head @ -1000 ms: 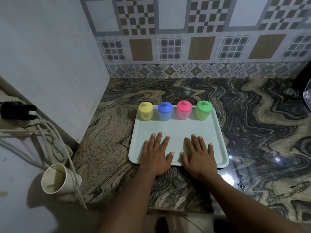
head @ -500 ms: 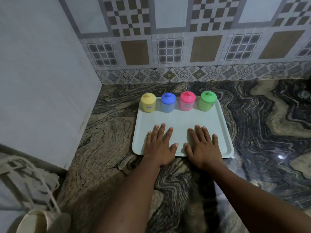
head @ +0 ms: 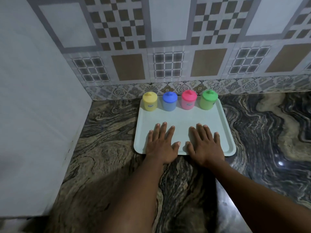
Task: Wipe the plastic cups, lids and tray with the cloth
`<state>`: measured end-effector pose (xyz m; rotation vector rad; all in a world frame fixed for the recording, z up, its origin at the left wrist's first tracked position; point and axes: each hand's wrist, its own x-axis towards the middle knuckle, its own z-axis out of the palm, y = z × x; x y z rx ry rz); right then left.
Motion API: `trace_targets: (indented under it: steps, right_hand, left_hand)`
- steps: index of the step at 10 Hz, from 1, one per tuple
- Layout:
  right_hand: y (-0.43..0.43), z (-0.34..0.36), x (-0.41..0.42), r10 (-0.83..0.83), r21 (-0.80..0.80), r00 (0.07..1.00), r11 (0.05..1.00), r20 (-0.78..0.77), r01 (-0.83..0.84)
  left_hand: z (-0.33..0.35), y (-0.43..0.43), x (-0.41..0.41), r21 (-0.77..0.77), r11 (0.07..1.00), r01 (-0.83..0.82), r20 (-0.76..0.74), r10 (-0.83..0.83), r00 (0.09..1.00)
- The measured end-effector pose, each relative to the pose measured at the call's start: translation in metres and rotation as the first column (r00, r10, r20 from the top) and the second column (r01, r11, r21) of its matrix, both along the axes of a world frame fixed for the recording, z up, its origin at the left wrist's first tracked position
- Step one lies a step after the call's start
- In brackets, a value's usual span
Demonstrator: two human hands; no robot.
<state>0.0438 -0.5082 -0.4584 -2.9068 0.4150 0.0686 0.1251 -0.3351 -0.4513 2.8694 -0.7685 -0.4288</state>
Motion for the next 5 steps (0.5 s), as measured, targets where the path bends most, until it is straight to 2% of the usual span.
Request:
trace_targets:
  steps: [3, 5]
  right_hand:
    - [-0.011, 0.004, 0.011, 0.037, -0.021, 0.999, 0.999, -0.027, -0.038]
    - [-0.015, 0.012, 0.019, 0.028, 0.089, 0.991, 0.996, -0.131, -0.016]
  left_hand:
    - [0.003, -0.005, 0.004, -0.005, 1.0, -0.024, -0.018, 0.024, 1.0]
    - [0.026, -0.002, 0.018, 0.008, 0.999, 0.031, -0.221, -0.029, 0.975]
